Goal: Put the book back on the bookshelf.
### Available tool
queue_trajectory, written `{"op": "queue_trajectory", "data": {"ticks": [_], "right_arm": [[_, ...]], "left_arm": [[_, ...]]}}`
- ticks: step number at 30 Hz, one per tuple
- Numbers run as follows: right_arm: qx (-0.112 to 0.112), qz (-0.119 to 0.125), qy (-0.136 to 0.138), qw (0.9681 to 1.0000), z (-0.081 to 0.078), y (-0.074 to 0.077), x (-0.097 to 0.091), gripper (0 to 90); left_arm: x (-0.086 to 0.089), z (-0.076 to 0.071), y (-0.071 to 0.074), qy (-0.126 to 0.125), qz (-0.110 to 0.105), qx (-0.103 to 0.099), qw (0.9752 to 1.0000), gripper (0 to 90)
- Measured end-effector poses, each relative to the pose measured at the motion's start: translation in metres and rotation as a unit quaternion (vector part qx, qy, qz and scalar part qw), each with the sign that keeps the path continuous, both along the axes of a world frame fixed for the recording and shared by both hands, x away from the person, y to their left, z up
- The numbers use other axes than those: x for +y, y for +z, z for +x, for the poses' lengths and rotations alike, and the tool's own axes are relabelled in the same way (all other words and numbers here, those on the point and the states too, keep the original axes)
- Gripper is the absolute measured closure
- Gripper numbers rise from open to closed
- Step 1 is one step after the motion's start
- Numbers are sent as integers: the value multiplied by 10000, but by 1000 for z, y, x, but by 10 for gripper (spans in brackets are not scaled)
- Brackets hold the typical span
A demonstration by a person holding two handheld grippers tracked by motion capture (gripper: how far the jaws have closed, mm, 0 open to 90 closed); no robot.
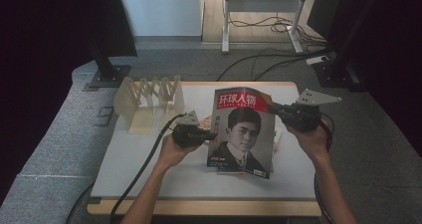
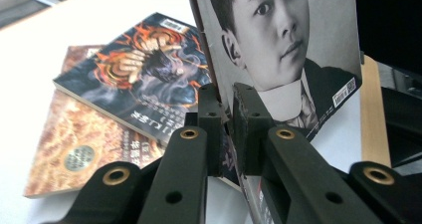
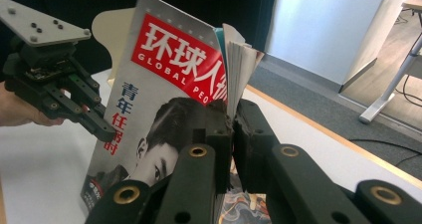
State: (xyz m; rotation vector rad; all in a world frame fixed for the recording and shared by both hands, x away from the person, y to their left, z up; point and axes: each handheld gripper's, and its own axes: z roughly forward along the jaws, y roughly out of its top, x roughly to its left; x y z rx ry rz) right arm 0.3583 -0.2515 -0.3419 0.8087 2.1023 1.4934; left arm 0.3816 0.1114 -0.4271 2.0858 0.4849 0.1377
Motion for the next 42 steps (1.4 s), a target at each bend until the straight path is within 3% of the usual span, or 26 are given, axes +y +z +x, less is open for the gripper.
{"op": "queue_trajectory", "data": {"ticks": [13,21,26,36,41,42], "right_arm": [[-207,97,-126,9997,0,16,-2,843],[-422,149,-223,9987,-2,22,0,843],[-459,233,-152,9986,-4,19,-1,837],[-464,247,11,9986,-10,19,-4,825],[-506,249,10,9984,-12,18,-5,838],[-518,237,6,9984,-13,18,-5,840]], "left_arm": [[4,-5,13,106,-264,-408,9988,860],[5,-9,15,166,-369,-805,9959,868],[9,-9,10,87,-434,-680,9967,869],[11,-17,10,-78,-213,-716,9972,851],[13,-18,17,-147,-587,-720,9956,817],[13,-19,19,-148,-582,-720,9956,811]]}}
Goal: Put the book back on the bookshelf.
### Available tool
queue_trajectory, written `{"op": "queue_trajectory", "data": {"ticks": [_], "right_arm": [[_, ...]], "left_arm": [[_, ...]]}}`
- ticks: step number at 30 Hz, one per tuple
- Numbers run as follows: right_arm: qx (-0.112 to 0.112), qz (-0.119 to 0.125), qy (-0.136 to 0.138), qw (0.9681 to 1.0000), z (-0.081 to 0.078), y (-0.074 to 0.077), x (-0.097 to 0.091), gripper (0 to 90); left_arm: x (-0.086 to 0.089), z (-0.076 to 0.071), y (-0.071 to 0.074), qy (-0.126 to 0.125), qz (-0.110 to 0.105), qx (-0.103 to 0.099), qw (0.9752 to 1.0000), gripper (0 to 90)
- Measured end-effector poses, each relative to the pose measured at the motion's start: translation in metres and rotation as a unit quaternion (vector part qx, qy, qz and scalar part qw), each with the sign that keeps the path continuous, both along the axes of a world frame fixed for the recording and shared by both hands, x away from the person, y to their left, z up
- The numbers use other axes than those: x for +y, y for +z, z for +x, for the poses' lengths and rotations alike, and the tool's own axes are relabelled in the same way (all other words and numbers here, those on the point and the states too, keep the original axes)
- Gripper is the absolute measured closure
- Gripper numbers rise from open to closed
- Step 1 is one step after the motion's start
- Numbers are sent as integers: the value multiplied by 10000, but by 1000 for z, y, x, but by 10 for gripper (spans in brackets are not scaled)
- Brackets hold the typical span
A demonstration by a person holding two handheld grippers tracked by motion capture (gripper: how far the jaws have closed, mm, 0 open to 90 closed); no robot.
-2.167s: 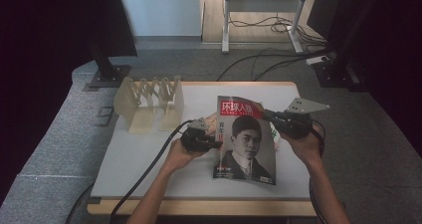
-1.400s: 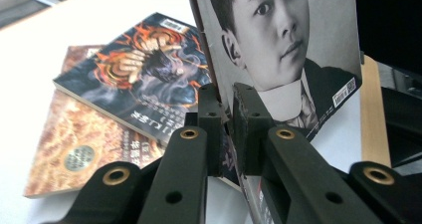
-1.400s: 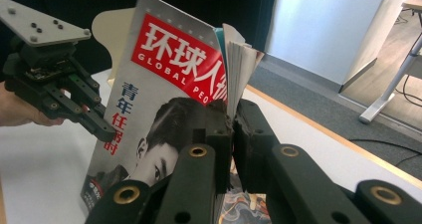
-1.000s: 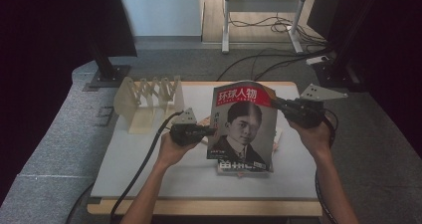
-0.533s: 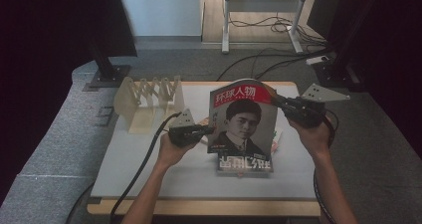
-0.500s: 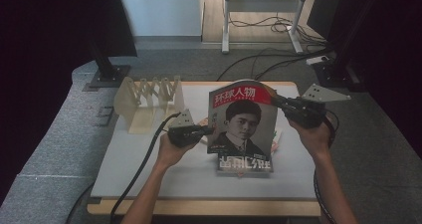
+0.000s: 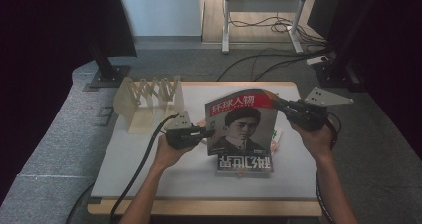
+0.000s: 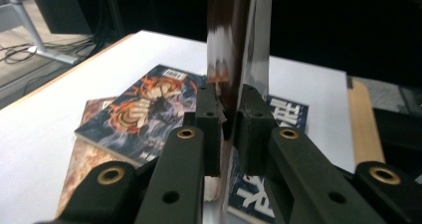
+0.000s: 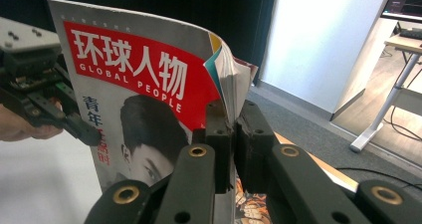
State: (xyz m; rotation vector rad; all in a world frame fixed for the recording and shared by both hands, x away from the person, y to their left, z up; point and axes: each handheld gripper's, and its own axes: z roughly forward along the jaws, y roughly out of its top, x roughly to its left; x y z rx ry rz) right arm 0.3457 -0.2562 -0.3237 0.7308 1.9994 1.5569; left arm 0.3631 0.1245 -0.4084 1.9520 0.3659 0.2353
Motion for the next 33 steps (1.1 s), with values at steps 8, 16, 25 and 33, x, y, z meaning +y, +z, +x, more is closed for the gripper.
{"op": "queue_trajectory", "data": {"ticks": [8,16,25,33], "right_arm": [[-5,-7,-9,10000,-2,0,0,844],[24,-28,22,10000,-1,1,0,843],[18,-36,24,10000,0,1,1,840],[9,-50,29,10000,-1,1,1,840]], "left_arm": [[-8,1,17,-17,222,-73,9997,785],[-9,11,35,-17,235,113,9997,750],[-10,19,64,-116,181,127,9997,721],[-18,20,82,-24,206,-8,9998,707]]}}
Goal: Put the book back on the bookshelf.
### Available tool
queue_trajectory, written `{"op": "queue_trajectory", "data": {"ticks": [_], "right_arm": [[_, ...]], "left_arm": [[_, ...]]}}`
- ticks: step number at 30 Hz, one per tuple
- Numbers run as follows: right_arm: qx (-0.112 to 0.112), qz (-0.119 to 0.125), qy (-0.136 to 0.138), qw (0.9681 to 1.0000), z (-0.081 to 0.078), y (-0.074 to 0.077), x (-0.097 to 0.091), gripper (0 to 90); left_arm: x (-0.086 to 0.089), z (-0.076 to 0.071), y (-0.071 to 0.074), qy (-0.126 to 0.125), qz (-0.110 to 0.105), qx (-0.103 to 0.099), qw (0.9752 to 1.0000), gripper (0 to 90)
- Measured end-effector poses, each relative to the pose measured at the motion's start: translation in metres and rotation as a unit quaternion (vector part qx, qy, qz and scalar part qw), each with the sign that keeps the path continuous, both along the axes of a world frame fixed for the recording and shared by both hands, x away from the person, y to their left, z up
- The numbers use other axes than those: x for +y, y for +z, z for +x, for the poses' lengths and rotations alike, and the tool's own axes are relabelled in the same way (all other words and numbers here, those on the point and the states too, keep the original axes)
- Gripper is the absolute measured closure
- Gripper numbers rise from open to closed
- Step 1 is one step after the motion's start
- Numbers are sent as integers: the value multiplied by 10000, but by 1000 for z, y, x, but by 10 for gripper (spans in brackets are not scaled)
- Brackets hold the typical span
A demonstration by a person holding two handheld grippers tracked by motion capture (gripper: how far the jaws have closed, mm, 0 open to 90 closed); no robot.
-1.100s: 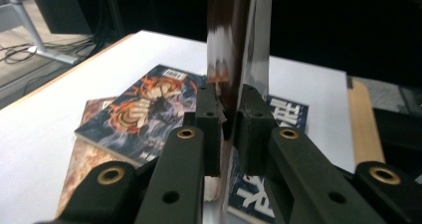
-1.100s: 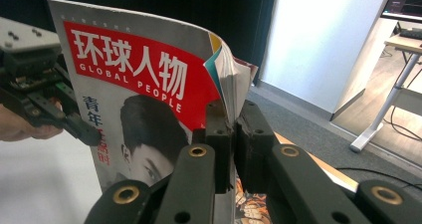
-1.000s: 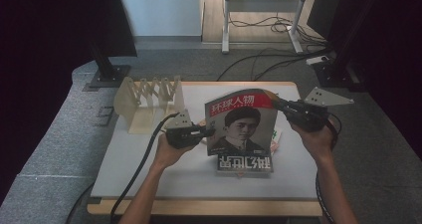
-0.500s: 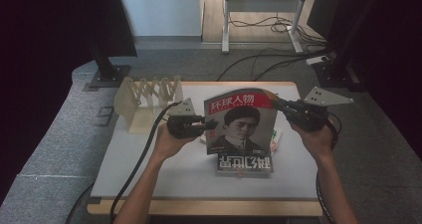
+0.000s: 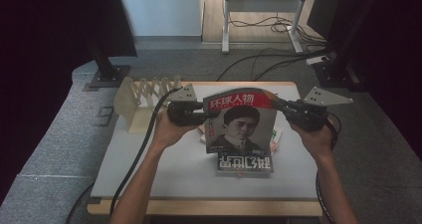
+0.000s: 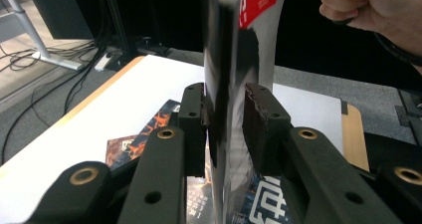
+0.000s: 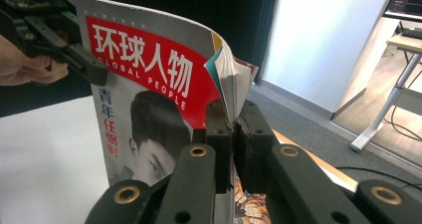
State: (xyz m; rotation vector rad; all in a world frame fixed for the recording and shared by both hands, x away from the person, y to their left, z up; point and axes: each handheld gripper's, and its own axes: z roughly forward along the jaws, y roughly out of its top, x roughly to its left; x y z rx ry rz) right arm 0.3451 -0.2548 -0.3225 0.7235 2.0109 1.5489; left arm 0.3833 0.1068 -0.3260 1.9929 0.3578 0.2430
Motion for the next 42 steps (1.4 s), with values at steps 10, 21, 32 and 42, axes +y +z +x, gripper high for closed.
{"op": "queue_trajectory", "data": {"ticks": [10,21,32,42], "right_arm": [[11,30,30,10000,0,-1,-1,837],[133,-19,13,9999,1,-2,-3,782],[483,-120,-340,9982,4,-26,-14,541],[695,-501,-1011,9912,8,-54,-26,301]], "left_arm": [[-9,0,16,157,240,-221,9993,757],[-10,-2,18,133,318,-302,9989,862],[-9,-3,17,97,302,-275,9991,864],[-8,-3,17,136,291,-210,9993,864]]}}
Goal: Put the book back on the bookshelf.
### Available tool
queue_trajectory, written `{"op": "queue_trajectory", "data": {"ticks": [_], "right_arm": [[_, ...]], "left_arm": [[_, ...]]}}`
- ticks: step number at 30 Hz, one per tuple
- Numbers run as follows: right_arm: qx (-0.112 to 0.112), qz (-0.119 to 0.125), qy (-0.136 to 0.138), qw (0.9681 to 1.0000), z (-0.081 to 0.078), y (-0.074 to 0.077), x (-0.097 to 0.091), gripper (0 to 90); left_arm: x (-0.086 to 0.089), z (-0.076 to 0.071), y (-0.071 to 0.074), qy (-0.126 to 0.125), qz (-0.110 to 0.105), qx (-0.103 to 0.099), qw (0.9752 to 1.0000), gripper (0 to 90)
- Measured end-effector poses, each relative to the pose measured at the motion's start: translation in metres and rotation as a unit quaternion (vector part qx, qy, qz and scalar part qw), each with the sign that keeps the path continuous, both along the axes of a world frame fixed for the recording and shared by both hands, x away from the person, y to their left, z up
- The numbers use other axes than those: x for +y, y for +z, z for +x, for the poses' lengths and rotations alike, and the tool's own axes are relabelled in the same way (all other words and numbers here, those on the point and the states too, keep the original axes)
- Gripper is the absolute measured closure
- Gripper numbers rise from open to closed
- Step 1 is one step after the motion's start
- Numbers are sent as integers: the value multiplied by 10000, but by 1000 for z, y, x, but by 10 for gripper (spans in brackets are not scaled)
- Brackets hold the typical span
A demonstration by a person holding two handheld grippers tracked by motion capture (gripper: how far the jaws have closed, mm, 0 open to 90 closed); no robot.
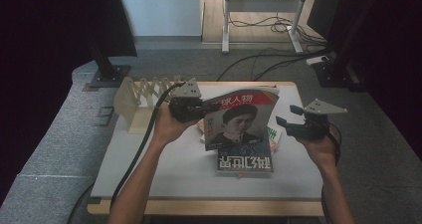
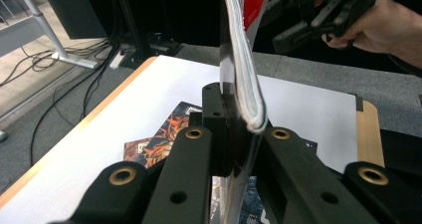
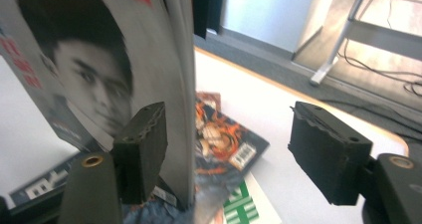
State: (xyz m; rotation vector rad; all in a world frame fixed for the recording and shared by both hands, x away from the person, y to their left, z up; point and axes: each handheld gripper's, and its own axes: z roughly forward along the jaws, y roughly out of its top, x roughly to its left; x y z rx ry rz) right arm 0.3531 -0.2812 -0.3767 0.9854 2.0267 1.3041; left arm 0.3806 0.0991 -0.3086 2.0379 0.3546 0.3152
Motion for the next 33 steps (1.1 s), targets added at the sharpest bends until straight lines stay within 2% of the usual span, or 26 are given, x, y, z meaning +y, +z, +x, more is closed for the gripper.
{"op": "queue_trajectory", "data": {"ticks": [5,13,18,23,27,33], "right_arm": [[216,-177,-204,9994,0,-18,-5,253],[568,-315,-457,9968,-1,-48,-14,164],[779,-378,-675,9940,-3,-67,-19,124],[1001,-379,-792,9911,-4,-88,-22,5],[1143,-449,-867,9886,-5,-105,-23,0],[1370,-579,-1060,9832,-6,-127,-24,0]], "left_arm": [[0,1,0,51,-24,64,10000,863],[0,2,0,111,-62,96,9999,864],[1,4,0,170,-99,172,9997,864],[1,4,0,214,-107,159,9996,865],[1,5,0,257,-103,127,9995,865],[3,6,1,380,-122,179,9990,866]]}}
